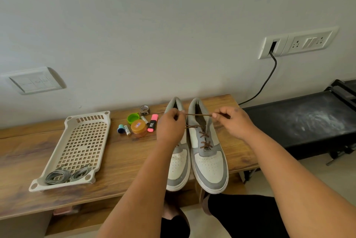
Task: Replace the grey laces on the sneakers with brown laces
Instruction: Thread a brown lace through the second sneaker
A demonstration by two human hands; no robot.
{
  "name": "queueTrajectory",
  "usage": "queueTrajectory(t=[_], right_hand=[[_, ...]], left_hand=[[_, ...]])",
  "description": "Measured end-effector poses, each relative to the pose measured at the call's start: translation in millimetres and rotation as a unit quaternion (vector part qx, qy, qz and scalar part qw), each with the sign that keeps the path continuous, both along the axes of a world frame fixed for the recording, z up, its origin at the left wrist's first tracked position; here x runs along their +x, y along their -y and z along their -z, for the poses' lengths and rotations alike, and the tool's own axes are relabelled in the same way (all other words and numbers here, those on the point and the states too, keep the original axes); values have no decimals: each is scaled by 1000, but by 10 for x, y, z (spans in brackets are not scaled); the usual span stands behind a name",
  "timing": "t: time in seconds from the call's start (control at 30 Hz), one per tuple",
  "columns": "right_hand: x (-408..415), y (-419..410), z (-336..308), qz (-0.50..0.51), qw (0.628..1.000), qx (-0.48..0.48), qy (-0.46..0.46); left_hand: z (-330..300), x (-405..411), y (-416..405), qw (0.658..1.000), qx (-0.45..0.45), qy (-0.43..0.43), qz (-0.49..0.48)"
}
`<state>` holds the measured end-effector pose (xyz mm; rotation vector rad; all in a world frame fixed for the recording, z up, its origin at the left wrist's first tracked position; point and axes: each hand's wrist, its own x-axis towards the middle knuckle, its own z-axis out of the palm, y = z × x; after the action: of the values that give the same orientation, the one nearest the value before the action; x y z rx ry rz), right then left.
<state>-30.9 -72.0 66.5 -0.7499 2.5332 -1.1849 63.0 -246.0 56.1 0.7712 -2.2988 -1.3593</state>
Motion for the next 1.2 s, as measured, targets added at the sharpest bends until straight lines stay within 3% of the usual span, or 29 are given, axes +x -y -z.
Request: queueTrajectory(t=[0.13, 0.23, 0.3, 0.43, 0.5, 0.73, 0.83, 0.93, 1.07, 1.2], right_hand=[[-39, -53, 6, 20, 997, -59, 39], [-17, 0, 7, 7, 994, -85, 66], [4, 59, 1, -15, 993, -92, 71], [39, 110, -12, -30, 995, -92, 19], [50, 109, -1, -24, 995, -94, -13], [26, 103, 36, -12, 986, -154, 67], [42, 122, 33, -18, 983, -159, 88], [58, 138, 55, -2, 996, -87, 31], [34, 186, 188, -16, 996, 71, -44], [13, 220, 232, 35, 998, 46, -25]], left_hand=[[4, 34, 117, 999, -5, 23, -34], [22, 39, 77, 979, -175, 100, 10], [33, 12, 9, 973, -217, 60, 53], [60, -30, -161, 987, -58, -50, 141], [51, -25, -207, 987, -10, -44, 151], [97, -25, -224, 976, 167, -31, 136], [107, -32, -231, 978, 174, -34, 112], [143, -55, -223, 987, 140, -26, 70], [199, -73, -228, 999, 4, -3, 49], [230, -82, -257, 994, -101, 2, 52]])
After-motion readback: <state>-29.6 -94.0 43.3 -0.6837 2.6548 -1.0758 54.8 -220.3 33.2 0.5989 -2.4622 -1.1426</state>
